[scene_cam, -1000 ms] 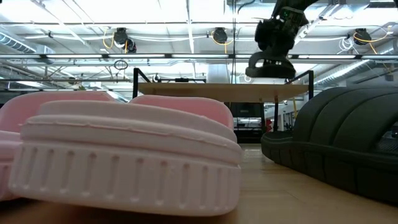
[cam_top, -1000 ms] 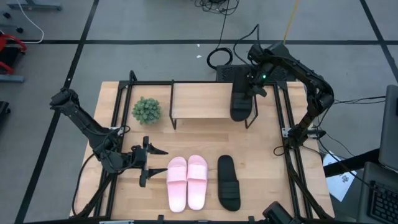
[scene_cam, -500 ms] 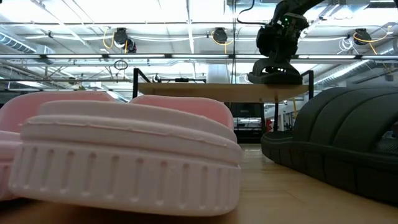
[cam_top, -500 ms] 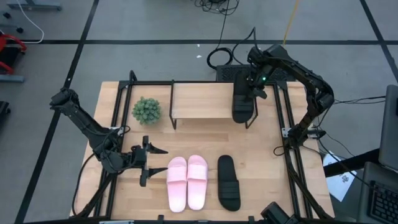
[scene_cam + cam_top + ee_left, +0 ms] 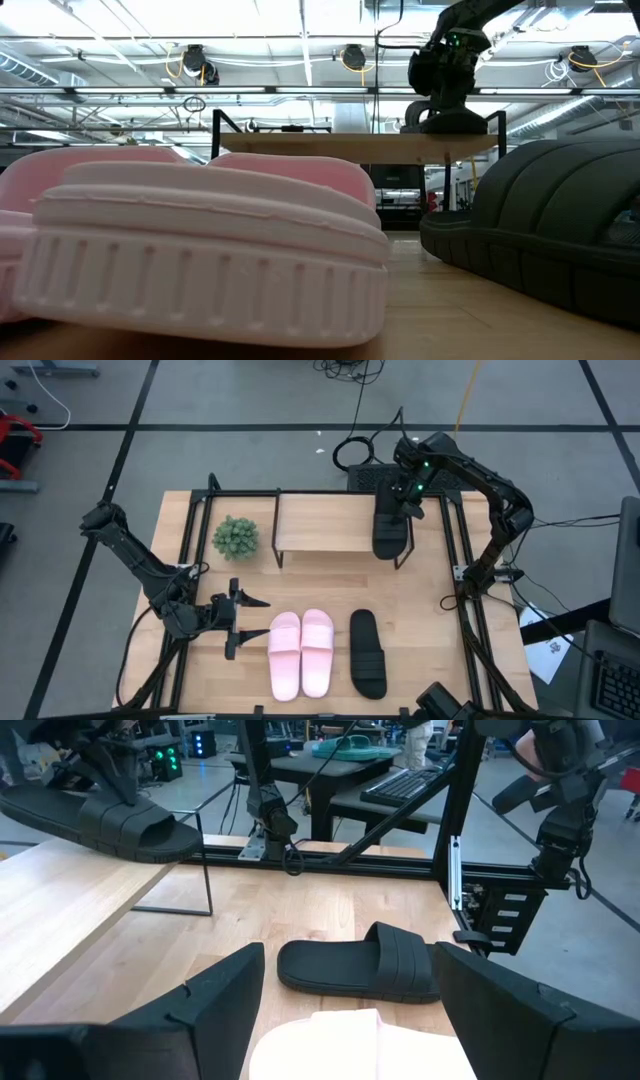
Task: Pick and place slides into the shelf
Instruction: Put the right black slipper on the shelf
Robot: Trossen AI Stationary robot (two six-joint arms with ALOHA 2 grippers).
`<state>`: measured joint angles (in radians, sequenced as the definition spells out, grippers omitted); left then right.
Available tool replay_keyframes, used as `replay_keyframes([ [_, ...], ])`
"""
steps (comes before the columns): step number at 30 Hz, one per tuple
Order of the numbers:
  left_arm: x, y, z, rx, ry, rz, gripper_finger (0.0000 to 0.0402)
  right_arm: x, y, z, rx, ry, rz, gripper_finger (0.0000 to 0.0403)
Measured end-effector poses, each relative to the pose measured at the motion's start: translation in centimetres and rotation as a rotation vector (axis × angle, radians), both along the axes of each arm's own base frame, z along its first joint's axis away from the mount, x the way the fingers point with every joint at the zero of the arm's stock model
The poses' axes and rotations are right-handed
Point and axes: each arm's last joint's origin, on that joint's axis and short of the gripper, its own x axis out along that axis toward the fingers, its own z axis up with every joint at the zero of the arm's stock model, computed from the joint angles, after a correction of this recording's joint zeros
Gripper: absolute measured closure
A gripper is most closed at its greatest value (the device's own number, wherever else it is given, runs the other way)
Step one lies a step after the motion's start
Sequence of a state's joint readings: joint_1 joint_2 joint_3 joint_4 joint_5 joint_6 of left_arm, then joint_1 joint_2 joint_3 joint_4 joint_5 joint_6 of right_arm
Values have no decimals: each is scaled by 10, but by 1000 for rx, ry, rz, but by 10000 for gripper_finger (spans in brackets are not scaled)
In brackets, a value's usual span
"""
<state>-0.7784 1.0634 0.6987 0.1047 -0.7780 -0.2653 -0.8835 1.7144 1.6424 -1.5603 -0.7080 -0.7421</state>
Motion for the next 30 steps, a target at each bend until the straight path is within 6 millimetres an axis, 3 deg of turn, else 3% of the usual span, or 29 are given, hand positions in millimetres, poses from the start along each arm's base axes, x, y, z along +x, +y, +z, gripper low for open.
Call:
replay_keyframes([
  [9,0,0,0,1,-1,5,108,-1,-3,2,-80,16,-17,369],
  [22,0,0,0,22,-1,5,108,1,-6,2,-114,17,-38,282],
  [30,0,0,0,22,-2,6,108,0,-5,5,-131,29,-57,272],
])
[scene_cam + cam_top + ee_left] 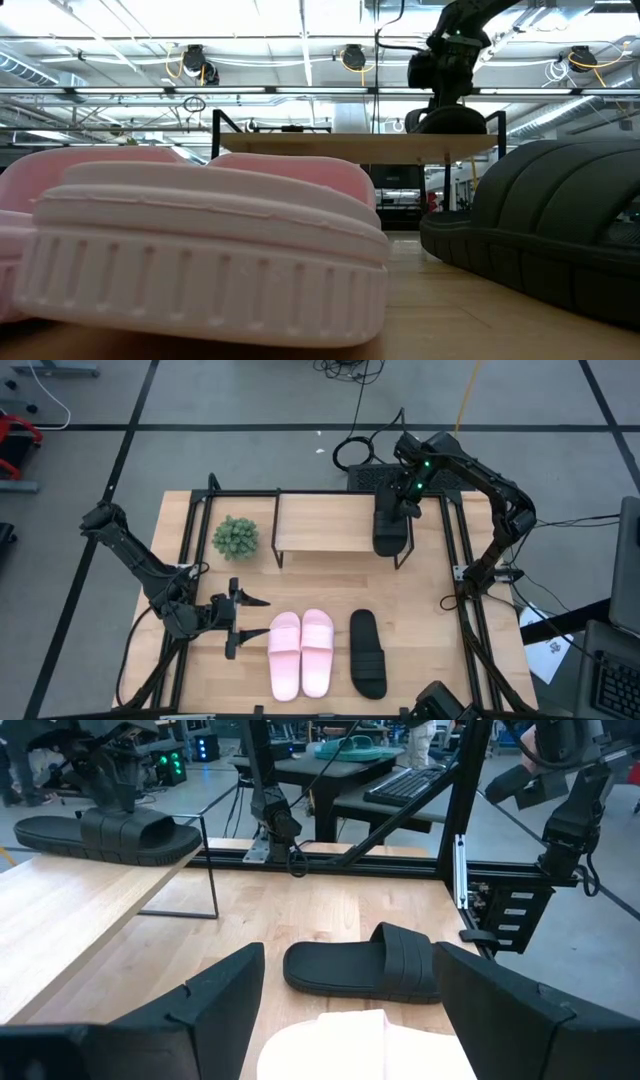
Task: Pick and place slides into the shelf
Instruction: Put the right black slipper on the shelf, then put the black slipper on the shelf
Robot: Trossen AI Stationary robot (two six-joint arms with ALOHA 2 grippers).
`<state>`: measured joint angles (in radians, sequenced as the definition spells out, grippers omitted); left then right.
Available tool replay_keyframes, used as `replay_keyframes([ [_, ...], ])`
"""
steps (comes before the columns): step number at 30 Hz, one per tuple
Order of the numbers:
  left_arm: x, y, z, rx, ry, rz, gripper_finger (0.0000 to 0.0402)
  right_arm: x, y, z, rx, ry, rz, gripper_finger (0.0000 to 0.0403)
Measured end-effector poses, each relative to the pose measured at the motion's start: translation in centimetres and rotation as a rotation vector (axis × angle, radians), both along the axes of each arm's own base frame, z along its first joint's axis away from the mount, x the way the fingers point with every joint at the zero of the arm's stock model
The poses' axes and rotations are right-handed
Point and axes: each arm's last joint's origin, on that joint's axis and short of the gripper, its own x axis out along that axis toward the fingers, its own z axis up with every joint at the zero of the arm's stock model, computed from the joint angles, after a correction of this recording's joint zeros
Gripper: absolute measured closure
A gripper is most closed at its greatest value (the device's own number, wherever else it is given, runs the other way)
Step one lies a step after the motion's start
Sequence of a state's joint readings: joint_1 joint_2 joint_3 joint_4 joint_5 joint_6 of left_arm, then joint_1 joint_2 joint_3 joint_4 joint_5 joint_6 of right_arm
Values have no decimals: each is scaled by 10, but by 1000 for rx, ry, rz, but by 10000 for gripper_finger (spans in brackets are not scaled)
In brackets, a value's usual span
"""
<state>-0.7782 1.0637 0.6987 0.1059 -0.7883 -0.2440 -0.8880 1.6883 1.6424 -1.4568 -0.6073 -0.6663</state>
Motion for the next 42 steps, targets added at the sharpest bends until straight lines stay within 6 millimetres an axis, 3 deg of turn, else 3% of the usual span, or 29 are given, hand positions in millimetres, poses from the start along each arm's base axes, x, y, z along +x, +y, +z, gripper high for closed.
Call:
replay_keyframes([
  [11,0,0,0,3,-2,7,108,-11,12,25,-126,-49,-27,272],
  [22,0,1,0,2,-7,25,108,-13,8,26,-258,58,-67,272],
  [28,0,1,0,2,-7,26,108,-19,14,44,-388,-9,-86,272],
  [36,0,1,2,-6,-20,26,108,-37,37,88,-507,-143,-151,272],
  [42,4,5,2,-10,-24,49,108,-45,79,115,-499,-287,-136,272],
])
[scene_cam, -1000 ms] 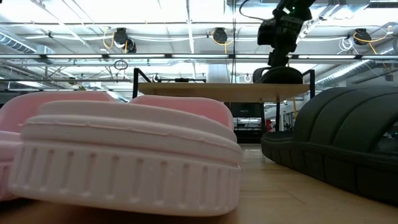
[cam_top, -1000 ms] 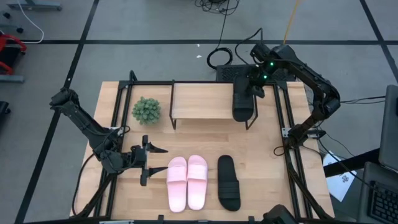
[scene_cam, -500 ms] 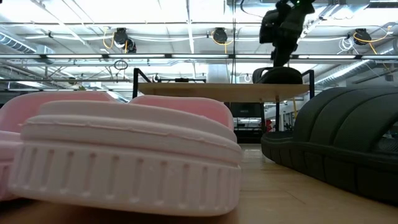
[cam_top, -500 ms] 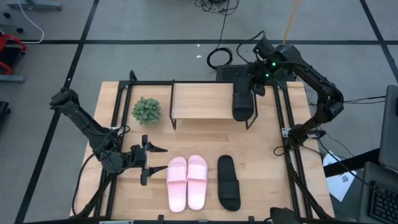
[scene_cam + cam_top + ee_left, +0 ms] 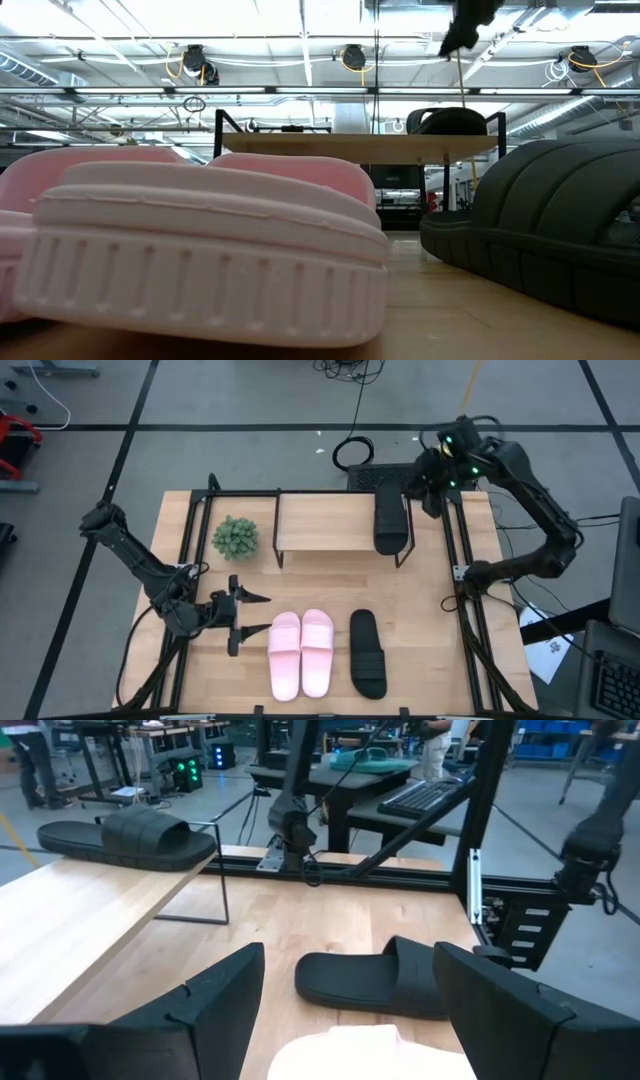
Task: Pick and place slides into the shelf
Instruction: Put the black slipper on the shelf
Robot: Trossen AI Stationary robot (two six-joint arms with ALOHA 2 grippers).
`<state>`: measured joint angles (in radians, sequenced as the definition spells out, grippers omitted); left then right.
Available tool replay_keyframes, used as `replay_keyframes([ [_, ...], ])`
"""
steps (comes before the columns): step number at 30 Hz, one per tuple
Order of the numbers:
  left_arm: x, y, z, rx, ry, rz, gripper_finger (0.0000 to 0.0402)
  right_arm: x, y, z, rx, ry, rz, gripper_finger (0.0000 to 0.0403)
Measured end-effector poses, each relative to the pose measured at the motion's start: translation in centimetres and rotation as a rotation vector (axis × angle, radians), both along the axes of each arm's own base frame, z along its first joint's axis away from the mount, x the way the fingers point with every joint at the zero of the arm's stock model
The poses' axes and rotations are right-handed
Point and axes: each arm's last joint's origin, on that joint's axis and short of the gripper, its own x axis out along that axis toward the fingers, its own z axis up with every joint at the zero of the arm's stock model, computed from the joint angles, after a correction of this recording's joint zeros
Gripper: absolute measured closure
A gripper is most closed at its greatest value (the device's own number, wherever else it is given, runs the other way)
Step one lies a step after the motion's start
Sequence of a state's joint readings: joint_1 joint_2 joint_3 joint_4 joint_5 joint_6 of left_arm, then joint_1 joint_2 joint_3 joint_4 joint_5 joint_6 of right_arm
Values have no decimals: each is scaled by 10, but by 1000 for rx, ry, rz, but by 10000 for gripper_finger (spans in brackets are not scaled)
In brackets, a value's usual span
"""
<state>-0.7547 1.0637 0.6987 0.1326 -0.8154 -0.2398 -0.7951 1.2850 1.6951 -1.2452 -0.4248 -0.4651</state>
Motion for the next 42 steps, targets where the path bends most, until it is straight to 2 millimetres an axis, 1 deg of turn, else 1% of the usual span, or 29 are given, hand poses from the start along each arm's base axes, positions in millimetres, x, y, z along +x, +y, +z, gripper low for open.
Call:
replay_keyframes([
  [3,2,2,0,-1,0,12,108,0,27,11,47,-77,81,272],
  [6,3,4,0,-2,0,20,108,5,55,16,102,-104,168,272],
  [10,3,4,0,-4,0,19,108,22,88,14,180,-101,299,272],
  [13,3,3,0,-19,2,4,108,36,113,5,220,-94,406,273],
  [16,3,2,0,-39,9,-36,108,45,133,-12,280,-40,465,273],
  [19,3,1,-1,-49,17,-80,108,50,148,-33,356,54,466,273],
  [21,3,0,-1,-51,19,-88,108,54,156,-49,403,99,452,273],
  [26,3,1,-2,-46,30,-87,108,67,175,-89,481,125,447,273],
  [31,2,0,-4,-49,52,-99,108,71,190,-124,614,166,465,273],
  [36,2,0,-4,-50,52,-103,108,72,203,-152,732,171,475,273],
  [39,2,0,-4,-50,52,-103,108,72,209,-162,791,162,494,273],
  [42,2,0,-4,-50,52,-103,108,71,214,-170,806,157,501,273],
])
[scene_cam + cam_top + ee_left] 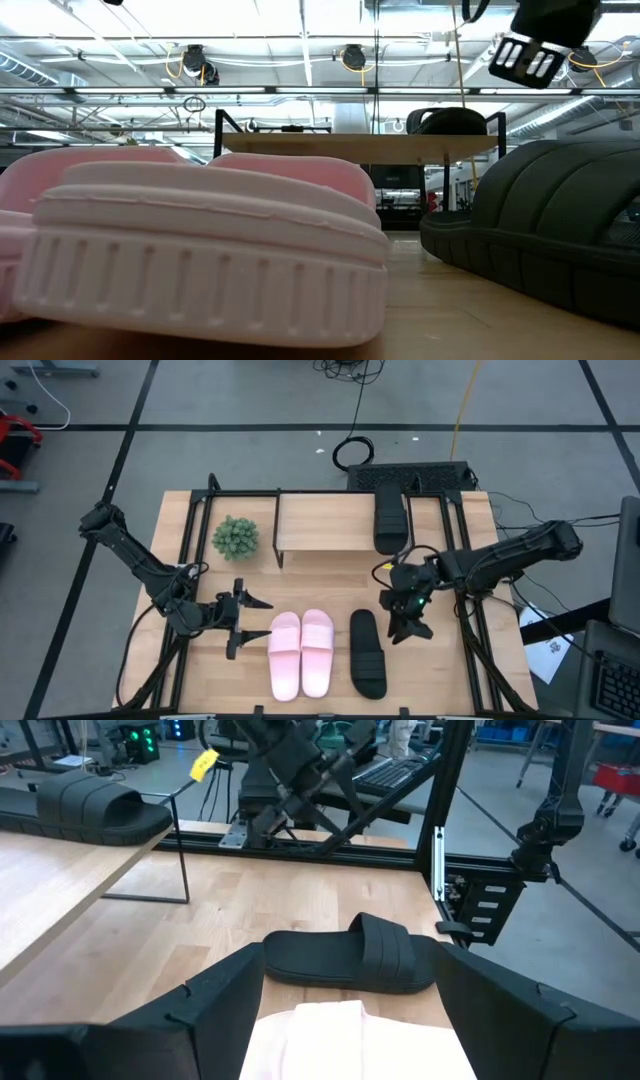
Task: Pick and place slides into the shelf
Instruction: Put the black slipper on the shelf
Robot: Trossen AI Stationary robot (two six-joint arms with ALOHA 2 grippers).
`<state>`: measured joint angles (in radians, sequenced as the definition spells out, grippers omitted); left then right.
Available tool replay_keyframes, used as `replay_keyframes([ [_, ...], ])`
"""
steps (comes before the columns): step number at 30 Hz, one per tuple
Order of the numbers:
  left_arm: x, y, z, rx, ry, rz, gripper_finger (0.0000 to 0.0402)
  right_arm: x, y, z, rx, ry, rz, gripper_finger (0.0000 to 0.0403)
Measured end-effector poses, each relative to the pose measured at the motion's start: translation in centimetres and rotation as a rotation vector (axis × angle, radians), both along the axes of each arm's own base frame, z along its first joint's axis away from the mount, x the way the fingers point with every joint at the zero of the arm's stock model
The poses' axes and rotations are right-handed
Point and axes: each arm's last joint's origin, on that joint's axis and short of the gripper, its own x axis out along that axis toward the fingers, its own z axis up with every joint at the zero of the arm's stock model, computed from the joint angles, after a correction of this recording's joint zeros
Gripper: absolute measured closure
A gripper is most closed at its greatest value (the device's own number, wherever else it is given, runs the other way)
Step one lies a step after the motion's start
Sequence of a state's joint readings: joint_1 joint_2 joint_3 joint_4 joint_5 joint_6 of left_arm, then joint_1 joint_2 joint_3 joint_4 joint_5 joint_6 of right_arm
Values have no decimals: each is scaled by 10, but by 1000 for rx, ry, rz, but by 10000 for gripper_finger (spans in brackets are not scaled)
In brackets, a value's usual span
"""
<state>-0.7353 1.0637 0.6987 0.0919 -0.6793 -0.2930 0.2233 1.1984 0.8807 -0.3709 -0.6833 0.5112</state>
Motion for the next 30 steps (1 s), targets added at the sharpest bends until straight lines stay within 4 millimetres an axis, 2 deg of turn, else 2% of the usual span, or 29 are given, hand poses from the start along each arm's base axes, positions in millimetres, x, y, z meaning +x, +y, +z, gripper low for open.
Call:
replay_keyframes([
  [16,0,0,-1,2,8,2,108,-7,29,-26,-165,-84,-47,273],
  [23,0,0,-1,5,12,3,108,5,42,-41,-149,-82,-6,273],
  [30,-1,1,-2,-7,22,7,108,10,45,-54,-154,-31,5,273],
])
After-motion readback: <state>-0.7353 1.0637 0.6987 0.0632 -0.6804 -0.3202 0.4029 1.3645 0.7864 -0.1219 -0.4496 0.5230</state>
